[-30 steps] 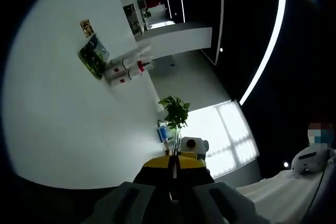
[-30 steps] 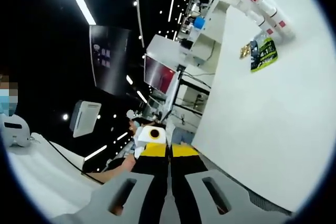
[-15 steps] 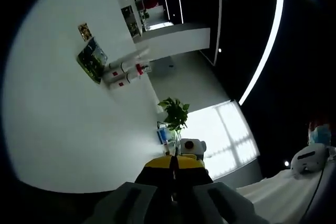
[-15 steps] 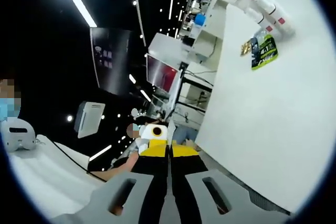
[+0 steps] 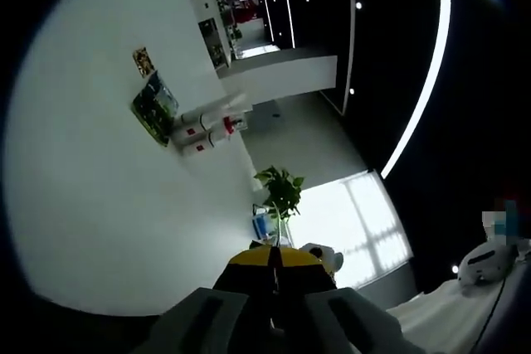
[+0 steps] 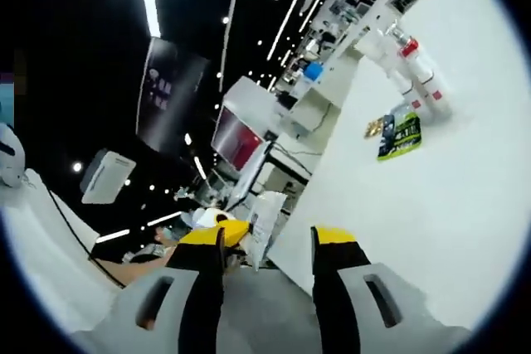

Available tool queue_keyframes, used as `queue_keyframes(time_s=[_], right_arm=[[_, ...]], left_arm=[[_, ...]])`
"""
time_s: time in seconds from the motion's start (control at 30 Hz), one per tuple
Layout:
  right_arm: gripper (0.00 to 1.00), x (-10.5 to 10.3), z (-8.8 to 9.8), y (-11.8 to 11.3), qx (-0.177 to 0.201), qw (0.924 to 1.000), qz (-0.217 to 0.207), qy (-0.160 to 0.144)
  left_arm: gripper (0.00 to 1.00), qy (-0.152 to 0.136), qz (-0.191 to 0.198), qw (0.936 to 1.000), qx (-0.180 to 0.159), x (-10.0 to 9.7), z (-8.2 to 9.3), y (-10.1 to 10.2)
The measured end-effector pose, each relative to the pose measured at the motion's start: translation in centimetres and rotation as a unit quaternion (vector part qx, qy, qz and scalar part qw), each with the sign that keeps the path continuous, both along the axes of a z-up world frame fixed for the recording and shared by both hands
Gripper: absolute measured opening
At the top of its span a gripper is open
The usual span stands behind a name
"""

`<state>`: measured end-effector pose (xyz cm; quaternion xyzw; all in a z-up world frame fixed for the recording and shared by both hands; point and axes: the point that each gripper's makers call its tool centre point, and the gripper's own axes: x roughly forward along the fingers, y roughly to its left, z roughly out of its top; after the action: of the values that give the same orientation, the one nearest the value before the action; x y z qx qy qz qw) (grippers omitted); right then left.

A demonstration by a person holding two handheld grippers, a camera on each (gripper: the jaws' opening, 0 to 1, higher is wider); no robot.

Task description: Arrange the skincare products in the storage area until every visible bottle or jar stands upright without overlapping.

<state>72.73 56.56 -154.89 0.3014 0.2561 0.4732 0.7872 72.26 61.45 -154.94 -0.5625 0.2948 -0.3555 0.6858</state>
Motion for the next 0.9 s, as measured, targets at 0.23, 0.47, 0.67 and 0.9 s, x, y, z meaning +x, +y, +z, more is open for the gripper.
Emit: queue_keyframes(time_s=[0.23,0.47,0.67,0.9], right_arm=[[0.53,-0.9,-1.8,0.7,-0.097,0.9924,0.009,-0.075],[0.54,-0.8,-3.5,0.9,-0.170,0.9805,0.002,-0.099],[0.46,-0.8,-5.6,0.3,-0.273,0.9496,0.013,-0.154],[0.44,-1.4,-5.7,1.1,-0.313,0.9261,0.041,-0.207]], left_arm=[[0.00,0.006,0.018,0.9998,0.007,2.0,-0.2,1.3],[0.01,0.015,0.038,0.9991,0.015,4.4,-0.6,3.1],[0.01,0.021,0.058,0.9976,0.032,7.6,-1.2,5.2],[0.01,0.026,0.070,0.9960,0.049,11.8,-2.4,6.8]])
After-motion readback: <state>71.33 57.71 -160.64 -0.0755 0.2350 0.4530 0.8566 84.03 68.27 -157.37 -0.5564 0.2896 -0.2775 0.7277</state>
